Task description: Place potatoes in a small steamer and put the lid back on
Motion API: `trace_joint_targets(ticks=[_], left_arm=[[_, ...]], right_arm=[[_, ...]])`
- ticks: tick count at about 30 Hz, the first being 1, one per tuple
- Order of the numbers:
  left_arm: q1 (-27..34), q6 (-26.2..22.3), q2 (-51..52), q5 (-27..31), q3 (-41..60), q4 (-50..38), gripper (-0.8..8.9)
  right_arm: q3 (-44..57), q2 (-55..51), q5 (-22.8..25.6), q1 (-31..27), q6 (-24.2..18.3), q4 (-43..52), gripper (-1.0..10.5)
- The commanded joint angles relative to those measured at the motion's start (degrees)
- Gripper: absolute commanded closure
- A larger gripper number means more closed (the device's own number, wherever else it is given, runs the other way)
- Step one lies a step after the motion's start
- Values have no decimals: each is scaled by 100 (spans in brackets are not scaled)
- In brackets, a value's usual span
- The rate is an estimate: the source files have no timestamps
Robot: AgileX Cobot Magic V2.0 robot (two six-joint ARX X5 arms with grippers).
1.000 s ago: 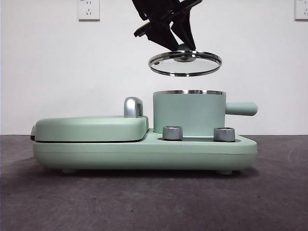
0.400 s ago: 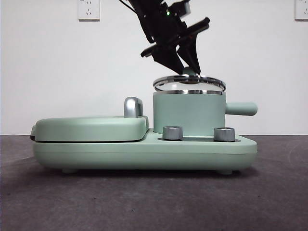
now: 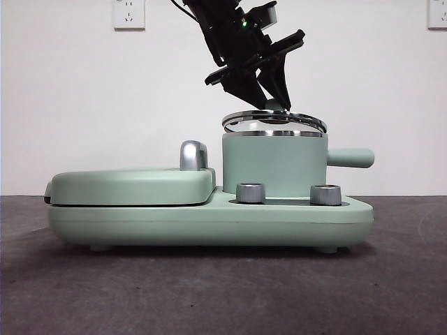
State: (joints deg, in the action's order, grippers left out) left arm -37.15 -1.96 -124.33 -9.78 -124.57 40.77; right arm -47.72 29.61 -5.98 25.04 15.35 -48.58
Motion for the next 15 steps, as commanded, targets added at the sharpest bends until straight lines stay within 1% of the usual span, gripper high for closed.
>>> trace_joint_targets(ticks=[1, 15], left_arm=[[-46, -37, -96, -26, -223, -173, 805], [-66, -20, -61, -26, -223, -151, 805]], right_arm=[[-35, 15, 9, 33, 52, 61, 507], [-35, 15, 9, 33, 59, 103, 507]])
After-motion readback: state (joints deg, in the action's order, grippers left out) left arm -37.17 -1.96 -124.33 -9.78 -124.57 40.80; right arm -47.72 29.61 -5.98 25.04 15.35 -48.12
